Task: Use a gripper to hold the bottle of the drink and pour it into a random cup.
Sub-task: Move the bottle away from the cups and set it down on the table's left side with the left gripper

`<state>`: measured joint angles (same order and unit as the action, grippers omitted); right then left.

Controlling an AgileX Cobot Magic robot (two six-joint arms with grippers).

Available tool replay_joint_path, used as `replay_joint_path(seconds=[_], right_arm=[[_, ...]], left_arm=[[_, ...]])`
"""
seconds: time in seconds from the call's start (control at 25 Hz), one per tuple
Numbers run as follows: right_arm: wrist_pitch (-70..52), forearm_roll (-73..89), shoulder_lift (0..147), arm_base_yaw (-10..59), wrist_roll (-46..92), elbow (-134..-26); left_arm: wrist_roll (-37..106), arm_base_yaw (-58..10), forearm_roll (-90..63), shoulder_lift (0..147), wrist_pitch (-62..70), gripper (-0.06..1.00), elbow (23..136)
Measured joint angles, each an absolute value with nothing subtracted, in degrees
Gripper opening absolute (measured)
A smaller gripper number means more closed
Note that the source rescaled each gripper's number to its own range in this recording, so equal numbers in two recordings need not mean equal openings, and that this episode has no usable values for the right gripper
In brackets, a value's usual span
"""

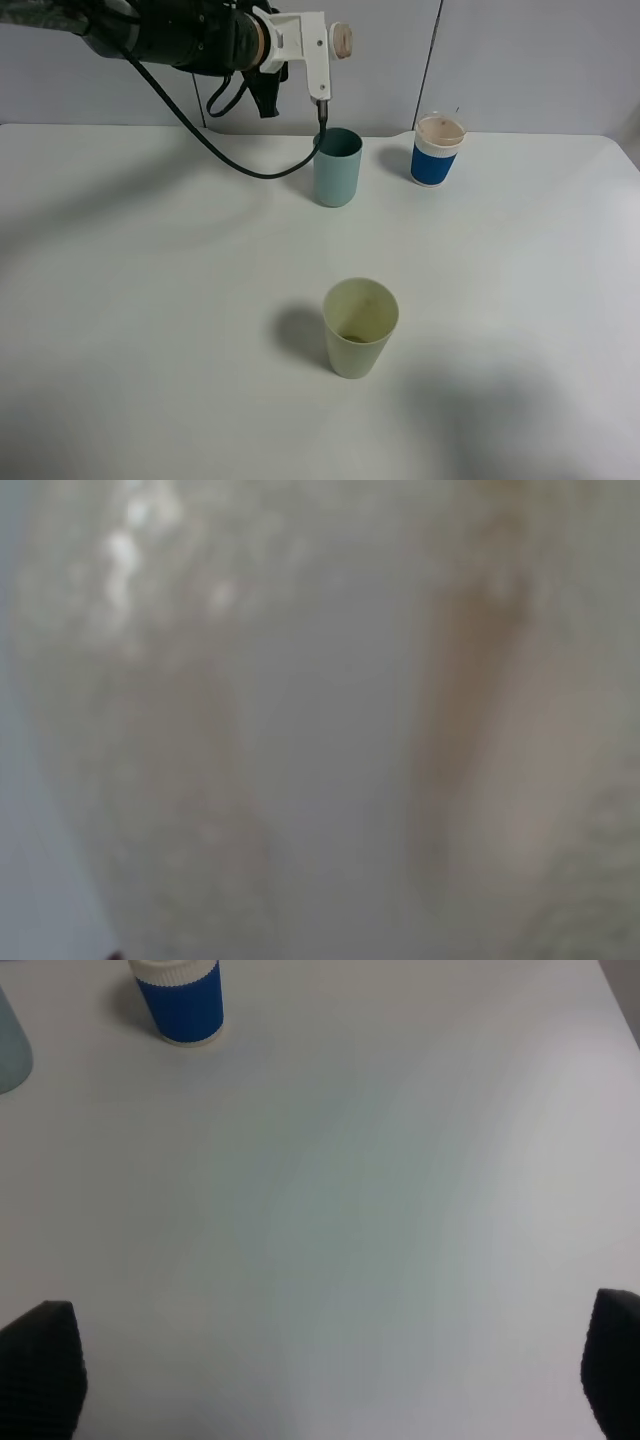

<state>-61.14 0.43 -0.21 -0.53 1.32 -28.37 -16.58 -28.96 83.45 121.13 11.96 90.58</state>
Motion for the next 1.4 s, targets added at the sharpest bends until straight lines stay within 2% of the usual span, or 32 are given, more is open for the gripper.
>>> replay_joint_path(seconds=[0.44, 0.64, 0.96, 1.4], right_arm=[[-61.1, 0.4, -0.2, -0.5, 1.3, -28.4], [-61.1, 0.4, -0.2, -0.5, 1.3, -28.4], [-61.1, 0.4, -0.2, -0.5, 1.3, -28.4], [-61.1, 0.4, -0.2, -0.5, 1.3, -28.4]], left_arm=[[-15.9, -23.0, 58.3, 116.6, 4.2, 0.02, 90.5], [-9.3, -21.8, 45.7, 116.1, 0.7, 0.02, 88.7], [2.5, -19.6, 30.6, 114.5, -11.4, 0.02, 79.7], [3.9, -14.7, 17.5, 110.3, -32.6, 0.02, 66.7]])
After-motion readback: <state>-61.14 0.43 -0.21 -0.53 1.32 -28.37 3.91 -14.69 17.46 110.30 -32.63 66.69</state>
